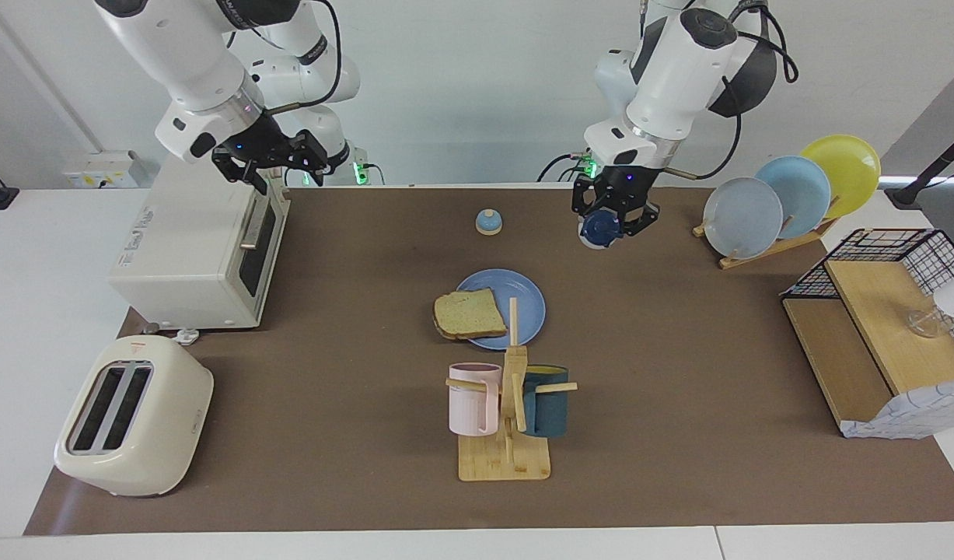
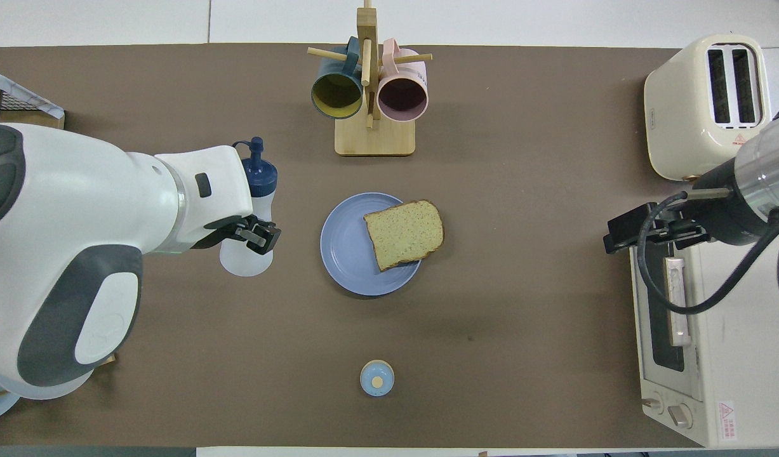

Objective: Put bread on plate and add seasoning

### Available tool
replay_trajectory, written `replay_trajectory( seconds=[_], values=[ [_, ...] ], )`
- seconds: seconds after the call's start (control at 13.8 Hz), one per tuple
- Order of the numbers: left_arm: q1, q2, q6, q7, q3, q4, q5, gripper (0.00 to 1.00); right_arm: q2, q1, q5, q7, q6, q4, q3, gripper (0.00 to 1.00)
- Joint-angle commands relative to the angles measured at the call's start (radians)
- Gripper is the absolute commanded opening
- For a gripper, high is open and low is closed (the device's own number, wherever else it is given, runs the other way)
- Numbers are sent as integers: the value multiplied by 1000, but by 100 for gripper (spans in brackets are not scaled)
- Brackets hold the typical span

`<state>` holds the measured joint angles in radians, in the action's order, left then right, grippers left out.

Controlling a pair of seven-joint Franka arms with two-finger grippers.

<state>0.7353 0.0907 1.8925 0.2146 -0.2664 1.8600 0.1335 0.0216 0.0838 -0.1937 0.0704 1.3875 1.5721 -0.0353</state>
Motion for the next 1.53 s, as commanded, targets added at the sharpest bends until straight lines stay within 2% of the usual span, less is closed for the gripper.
replay_trajectory(
  seconds=[0.0,0.07,0.22,0.44,0.58,0.65,0.73,0.8,0.94,1.02,1.23,1.31,1.45],
  values=[
    [26,38,-73,214,-11,19,12,0,-6,-29,-109,-34,83,-43,-63,100],
    [35,46,-99,323,-10,19,12,0,-11,-30,-180,13,109,-50,-80,100],
    [44,73,-110,405,10,62,12,0,-28,-33,-257,211,104,-104,-100,100],
    [42,87,-118,512,22,79,14,0,-58,-30,-259,380,88,-179,-196,100],
    [45,87,-124,522,32,80,31,0,-72,-32,-248,556,135,-185,-314,98],
    [52,87,-121,522,32,79,49,0,-74,-29,-239,609,189,-188,-357,93],
    [58,89,-125,526,32,79,52,0,-66,-27,-225,652,261,-164,-401,83],
    [61,95,-125,546,33,79,52,0,-63,-27,-213,667,281,-153,-425,76],
    [69,96,-127,609,32,79,80,0,-63,-26,-211,721,326,-149,-443,71],
    [67,96,-130,659,32,80,86,0,-63,-27,-210,747,368,-138,-472,62],
    [59,109,-167,730,27,80,115,0,-65,-27,-210,752,449,-93,-485,61],
    [58,110,-168,746,27,80,120,0,-65,-27,-207,752,461,-84,-501,56],
    [59,112,-161,744,27,87,121,0,-60,-27,-187,750,466,-70,-512,54]
  ],
)
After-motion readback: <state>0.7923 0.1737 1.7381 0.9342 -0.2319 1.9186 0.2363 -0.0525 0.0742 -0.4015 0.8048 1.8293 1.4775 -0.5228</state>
